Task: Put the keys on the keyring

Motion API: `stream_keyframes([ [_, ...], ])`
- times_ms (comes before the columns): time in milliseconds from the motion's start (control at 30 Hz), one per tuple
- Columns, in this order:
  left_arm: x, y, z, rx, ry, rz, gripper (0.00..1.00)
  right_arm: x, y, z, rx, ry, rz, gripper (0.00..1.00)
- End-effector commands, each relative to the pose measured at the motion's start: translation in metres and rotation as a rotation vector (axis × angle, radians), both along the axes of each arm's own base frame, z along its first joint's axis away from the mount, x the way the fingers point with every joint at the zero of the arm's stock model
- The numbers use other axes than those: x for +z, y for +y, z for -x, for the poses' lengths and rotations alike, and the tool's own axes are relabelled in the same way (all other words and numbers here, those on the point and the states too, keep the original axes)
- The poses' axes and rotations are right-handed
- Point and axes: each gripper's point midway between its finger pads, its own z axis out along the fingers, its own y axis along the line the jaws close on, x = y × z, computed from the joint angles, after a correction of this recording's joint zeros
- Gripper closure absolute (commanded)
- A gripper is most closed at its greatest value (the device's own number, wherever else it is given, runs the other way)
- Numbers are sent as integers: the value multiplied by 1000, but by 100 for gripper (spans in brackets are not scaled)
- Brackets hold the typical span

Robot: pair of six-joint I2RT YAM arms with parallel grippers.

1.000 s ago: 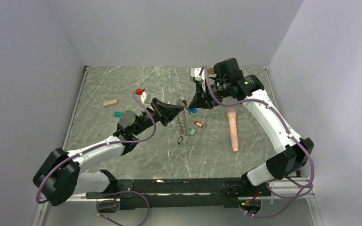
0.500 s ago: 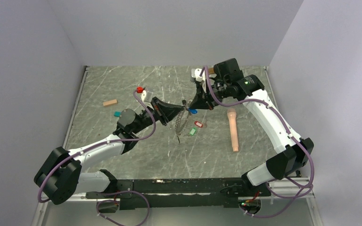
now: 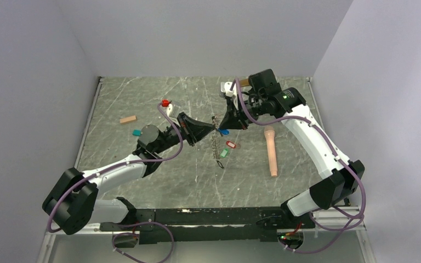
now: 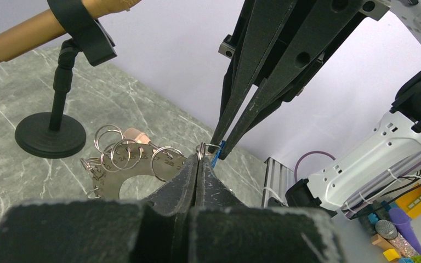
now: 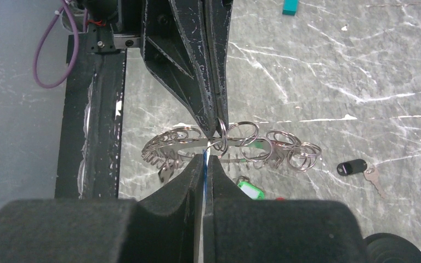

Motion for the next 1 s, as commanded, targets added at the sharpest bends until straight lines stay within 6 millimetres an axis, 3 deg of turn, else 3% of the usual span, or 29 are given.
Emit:
stream_keyframes([
  [0, 38, -2, 10, -51, -95, 78, 100, 4, 5, 3, 18, -4, -13, 92],
  [267, 42, 2, 12, -69, -110, 97, 100, -9, 8, 16, 88, 29, 37, 93],
  [600, 44, 10, 15, -105, -115, 133, 100, -7, 6, 16, 71, 5, 28, 92],
  [767, 46, 14, 21, -149, -135, 163, 100, -1, 4, 23, 86, -4, 1, 74],
  [967, 49, 16, 27, -200, -159, 167, 100, 12, -4, 26, 86, -21, -48, 68],
])
